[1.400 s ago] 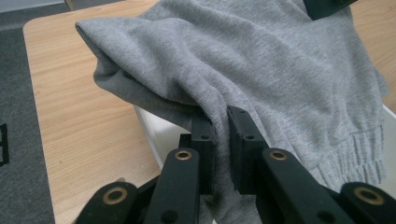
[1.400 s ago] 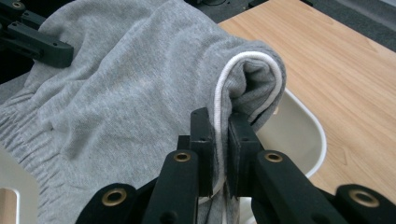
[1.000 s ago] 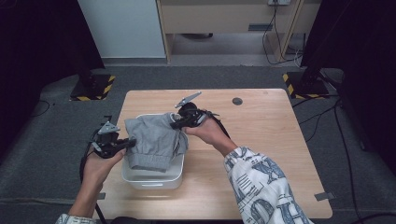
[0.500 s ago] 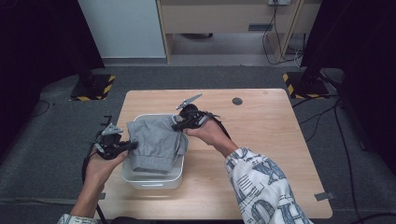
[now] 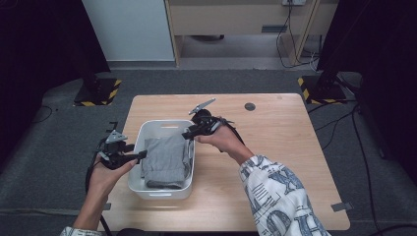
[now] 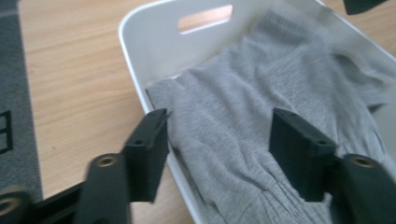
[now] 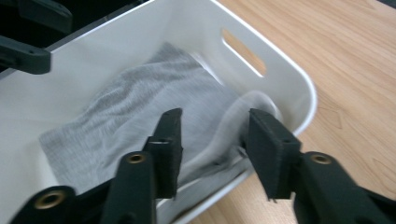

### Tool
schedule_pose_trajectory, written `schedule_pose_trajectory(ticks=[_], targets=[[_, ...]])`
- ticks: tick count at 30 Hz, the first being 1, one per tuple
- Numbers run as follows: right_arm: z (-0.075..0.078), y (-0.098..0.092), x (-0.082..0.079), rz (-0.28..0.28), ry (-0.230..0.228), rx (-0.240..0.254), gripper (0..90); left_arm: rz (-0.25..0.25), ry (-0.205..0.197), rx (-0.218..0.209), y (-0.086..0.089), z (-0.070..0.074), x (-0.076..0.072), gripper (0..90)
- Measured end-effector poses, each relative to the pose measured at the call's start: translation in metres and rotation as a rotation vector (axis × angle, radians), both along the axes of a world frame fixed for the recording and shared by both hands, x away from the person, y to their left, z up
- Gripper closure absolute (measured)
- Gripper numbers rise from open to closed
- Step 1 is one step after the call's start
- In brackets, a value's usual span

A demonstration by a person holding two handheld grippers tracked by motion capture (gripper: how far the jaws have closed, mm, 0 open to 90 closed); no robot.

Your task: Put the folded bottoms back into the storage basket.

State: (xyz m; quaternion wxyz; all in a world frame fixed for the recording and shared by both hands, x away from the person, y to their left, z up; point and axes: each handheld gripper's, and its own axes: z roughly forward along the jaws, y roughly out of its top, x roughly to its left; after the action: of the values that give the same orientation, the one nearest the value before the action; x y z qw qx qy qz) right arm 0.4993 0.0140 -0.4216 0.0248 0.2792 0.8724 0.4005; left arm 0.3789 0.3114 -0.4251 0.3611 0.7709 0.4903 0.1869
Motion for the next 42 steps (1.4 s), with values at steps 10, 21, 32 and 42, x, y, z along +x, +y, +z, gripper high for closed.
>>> schedule_pose_trajectory(ticks=[10, 21, 32, 42], targets=[[-0.001, -0.007, 0.003, -0.045, -0.03, 0.004, 24.0, 0.008, -0.038, 0.02, 0.0, -0.001, 0.005, 13.3], [-0.003, -0.009, 0.004, -0.061, -0.019, 0.026, 11.0, 0.02, -0.044, 0.001, 0.0, -0.002, 0.007, 5.4], [-0.006, -0.014, 0.004, -0.089, -0.029, 0.014, 10.2, 0.015, -0.036, -0.014, -0.001, -0.002, 0.008, 4.8], [-0.006, -0.024, 0.006, -0.109, -0.021, 0.013, 9.1, 0.005, -0.038, -0.014, -0.006, -0.002, 0.009, 4.2]])
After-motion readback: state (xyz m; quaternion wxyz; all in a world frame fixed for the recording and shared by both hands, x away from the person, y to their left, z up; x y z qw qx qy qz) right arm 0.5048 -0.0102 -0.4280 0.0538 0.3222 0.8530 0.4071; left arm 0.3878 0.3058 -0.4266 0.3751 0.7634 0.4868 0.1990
